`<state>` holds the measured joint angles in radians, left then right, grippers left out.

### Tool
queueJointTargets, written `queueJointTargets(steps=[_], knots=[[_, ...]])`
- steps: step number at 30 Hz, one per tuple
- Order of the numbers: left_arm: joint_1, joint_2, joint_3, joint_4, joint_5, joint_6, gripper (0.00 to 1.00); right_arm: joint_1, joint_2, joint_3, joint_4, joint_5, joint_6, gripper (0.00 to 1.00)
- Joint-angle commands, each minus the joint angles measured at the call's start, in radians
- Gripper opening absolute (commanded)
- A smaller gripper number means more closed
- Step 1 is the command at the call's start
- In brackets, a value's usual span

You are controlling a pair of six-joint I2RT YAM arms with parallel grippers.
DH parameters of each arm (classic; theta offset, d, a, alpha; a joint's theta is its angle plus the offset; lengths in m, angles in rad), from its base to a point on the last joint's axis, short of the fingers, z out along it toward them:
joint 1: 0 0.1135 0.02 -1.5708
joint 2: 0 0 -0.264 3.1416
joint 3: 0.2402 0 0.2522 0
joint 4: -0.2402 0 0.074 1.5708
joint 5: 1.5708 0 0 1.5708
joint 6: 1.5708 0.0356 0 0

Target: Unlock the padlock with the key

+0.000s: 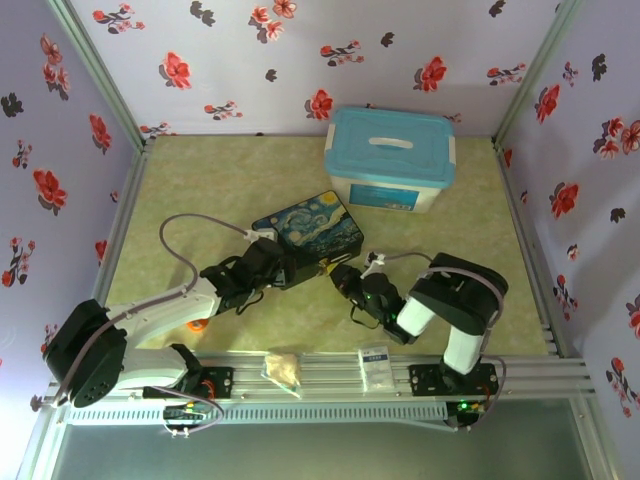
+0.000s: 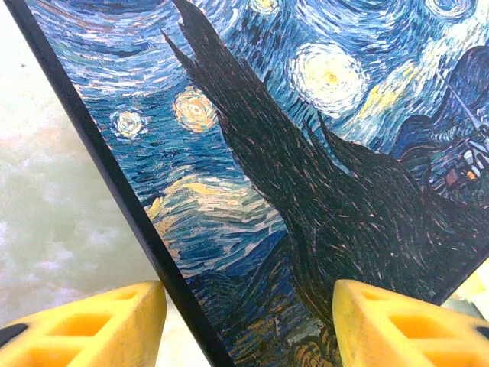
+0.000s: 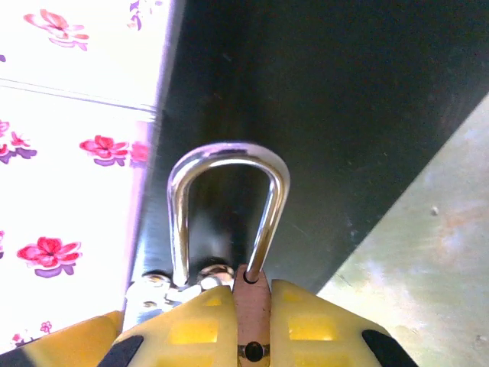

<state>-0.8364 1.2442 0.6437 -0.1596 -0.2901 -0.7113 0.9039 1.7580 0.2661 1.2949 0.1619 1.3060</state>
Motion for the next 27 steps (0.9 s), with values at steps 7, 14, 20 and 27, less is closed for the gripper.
queueJointTargets(steps=[7,14,20,27], knots=[[0.104,0.043,-0.036,-0.111,-0.012,0.101,0.59,-0.040,-0.293,0.121,-0.770,-0.156,-0.195,0.00],[0.198,0.134,0.025,-0.055,-0.012,0.194,0.59,-0.179,-0.402,0.146,-1.132,-0.415,-0.336,0.00],[0.239,0.216,0.084,-0.016,0.008,0.234,0.59,-0.237,-0.430,0.159,-1.271,-0.500,-0.415,0.00],[0.296,0.284,0.170,-0.005,0.014,0.293,0.59,-0.341,-0.440,0.218,-1.573,-0.557,-0.567,0.00]])
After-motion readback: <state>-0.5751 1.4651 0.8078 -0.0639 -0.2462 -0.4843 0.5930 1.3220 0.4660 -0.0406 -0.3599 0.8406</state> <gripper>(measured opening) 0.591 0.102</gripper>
